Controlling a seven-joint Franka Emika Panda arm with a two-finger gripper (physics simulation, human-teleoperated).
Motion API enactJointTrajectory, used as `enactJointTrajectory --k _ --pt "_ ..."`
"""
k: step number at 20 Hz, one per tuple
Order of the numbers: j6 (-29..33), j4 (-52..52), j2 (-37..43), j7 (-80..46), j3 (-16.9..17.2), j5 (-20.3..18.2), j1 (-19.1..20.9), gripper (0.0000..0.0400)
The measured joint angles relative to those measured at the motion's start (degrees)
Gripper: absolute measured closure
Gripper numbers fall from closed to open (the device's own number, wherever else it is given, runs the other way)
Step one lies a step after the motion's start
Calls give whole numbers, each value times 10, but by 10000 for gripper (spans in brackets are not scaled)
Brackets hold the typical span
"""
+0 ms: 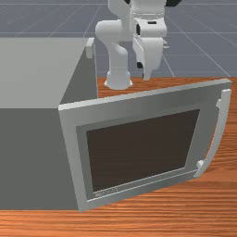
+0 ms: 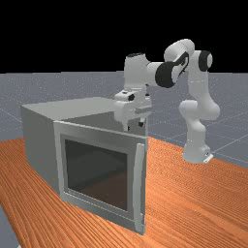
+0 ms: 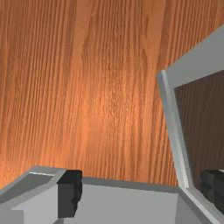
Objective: Close the microwave
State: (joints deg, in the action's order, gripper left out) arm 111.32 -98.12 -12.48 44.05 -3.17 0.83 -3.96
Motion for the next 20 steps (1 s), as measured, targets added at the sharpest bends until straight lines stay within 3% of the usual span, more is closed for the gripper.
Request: enactJointTrajectory --k 7,9,15,20 --pt "-3 3 -1 41 -1 0 6 0" --pt "-4 6 -2 104 -8 1 10 0" --pt "-7 18 -12 -3 -14 4 -16 0" --pt "-9 18 -10 41 -20 5 -17 0"
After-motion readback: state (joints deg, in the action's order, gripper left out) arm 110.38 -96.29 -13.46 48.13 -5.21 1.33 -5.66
